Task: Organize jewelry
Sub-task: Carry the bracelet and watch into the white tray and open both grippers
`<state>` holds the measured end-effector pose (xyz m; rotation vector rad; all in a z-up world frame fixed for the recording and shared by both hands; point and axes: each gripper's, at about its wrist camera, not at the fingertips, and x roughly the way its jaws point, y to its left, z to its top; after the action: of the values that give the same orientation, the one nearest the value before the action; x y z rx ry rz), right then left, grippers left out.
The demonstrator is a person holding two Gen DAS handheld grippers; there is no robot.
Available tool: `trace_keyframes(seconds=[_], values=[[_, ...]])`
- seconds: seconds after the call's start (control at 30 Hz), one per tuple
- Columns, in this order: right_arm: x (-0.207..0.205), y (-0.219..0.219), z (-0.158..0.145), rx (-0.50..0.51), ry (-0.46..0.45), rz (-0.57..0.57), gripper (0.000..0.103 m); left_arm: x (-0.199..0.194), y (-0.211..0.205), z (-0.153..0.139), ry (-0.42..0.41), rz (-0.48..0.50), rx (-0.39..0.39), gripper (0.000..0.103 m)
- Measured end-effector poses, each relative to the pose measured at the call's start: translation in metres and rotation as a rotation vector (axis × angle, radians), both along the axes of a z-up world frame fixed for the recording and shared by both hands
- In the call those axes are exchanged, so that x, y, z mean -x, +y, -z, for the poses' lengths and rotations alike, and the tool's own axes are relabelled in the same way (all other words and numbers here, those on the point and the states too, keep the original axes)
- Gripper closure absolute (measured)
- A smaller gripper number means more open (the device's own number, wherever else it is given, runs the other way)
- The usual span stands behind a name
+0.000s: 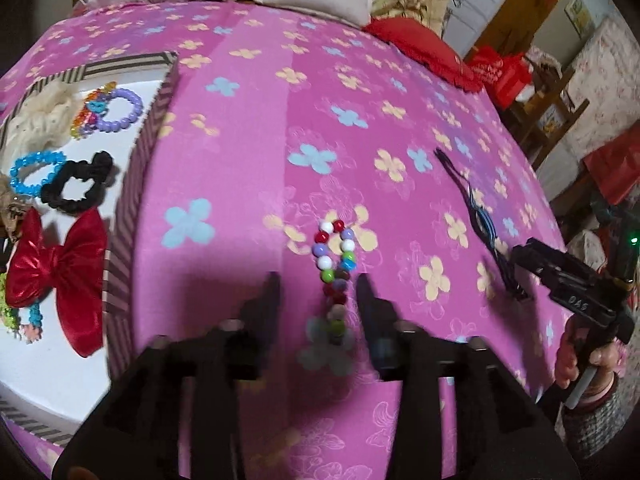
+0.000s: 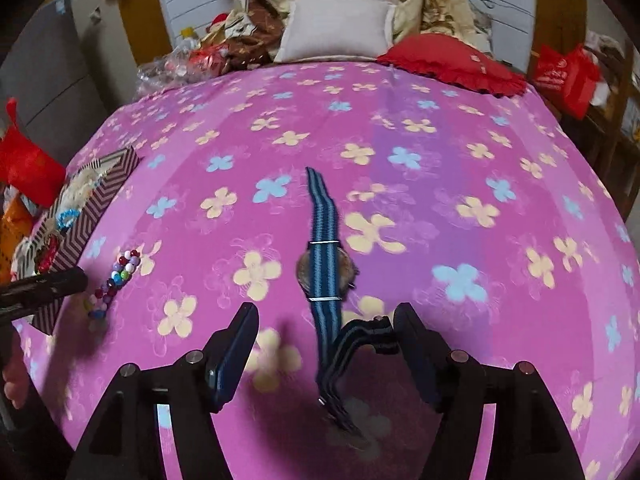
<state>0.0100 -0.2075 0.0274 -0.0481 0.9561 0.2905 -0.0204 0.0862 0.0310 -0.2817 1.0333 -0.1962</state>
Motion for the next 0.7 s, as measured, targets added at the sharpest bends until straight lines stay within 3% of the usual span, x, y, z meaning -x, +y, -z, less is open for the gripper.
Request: trace_keyframes(seconds=[0.27, 0.43, 0.47, 0.5, 0.53, 0.7], values=[[-0.027, 0.018, 0.022, 0.053, 0.004, 0.022, 0.035, -0.012, -0.020, 0.019, 0.021, 0.080, -0.022, 0.060], [-0.030, 0.020, 0.029, 0.075, -0.008, 0.046, 0.038, -0.013, -0.033, 0.021, -0.037, 0.105, -0.084, 0.059], [-0.030, 0.021, 0.028, 0.073, -0.014, 0.045, 0.049, -0.012, -0.036, 0.021, -0.046, 0.110, -0.103, 0.063], [-0.029, 0.022, 0.027, 0.072, -0.019, 0.043, 0.063, -0.010, -0.040, 0.022, -0.054, 0.118, -0.134, 0.074], [-0.030, 0.023, 0.026, 0.074, -0.017, 0.042, 0.063, -0.009, -0.043, 0.023, -0.053, 0.123, -0.165, 0.091], [-0.029, 0.025, 0.022, 0.057, 0.016, 0.057, 0.066, -0.010, -0.024, 0.020, -0.020, 0.078, -0.064, 0.094]])
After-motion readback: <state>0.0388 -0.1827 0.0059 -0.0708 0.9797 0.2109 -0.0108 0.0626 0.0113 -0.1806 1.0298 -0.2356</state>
